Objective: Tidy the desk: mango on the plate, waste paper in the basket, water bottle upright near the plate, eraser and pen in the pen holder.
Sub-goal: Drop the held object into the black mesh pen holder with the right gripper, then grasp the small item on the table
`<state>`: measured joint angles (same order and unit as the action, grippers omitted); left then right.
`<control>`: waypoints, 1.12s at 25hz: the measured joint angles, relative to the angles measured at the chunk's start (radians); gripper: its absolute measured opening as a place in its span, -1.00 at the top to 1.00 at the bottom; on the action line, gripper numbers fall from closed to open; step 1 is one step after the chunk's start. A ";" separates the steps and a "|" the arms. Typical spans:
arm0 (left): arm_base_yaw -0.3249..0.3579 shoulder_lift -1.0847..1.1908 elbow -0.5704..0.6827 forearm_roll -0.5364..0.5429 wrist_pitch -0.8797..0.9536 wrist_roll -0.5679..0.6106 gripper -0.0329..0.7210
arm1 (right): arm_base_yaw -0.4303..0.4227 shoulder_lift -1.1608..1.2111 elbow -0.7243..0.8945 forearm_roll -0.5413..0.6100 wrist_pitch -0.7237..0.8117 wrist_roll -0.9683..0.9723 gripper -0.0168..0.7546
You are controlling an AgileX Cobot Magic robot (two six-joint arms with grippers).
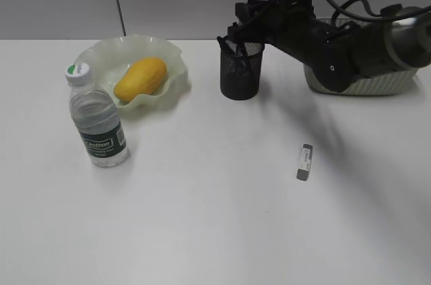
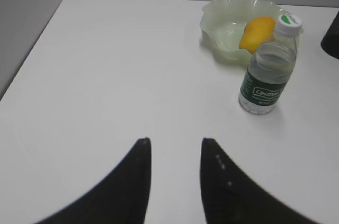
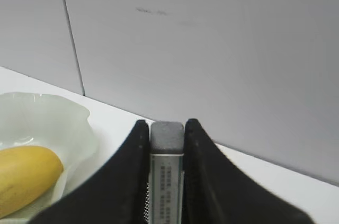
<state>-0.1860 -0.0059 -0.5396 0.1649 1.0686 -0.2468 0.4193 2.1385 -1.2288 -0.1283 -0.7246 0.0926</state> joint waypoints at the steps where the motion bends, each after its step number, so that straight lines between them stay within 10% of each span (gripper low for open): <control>1: 0.000 0.000 0.000 0.000 0.000 0.000 0.28 | 0.000 0.000 0.000 0.000 0.007 0.000 0.46; 9: 0.000 0.000 0.000 0.000 0.000 0.000 0.28 | 0.000 -0.083 -0.001 -0.023 0.200 -0.001 -0.09; 17: 0.000 0.000 0.000 -0.002 0.000 0.000 0.28 | 0.002 -0.519 0.056 -0.030 1.222 -0.010 0.19; 28: 0.000 0.000 0.000 -0.005 0.000 0.000 0.28 | 0.006 -1.256 0.550 0.079 1.737 -0.026 0.28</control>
<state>-0.1860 -0.0059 -0.5396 0.1597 1.0686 -0.2468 0.4253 0.8829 -0.6788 -0.0488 1.0122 0.0668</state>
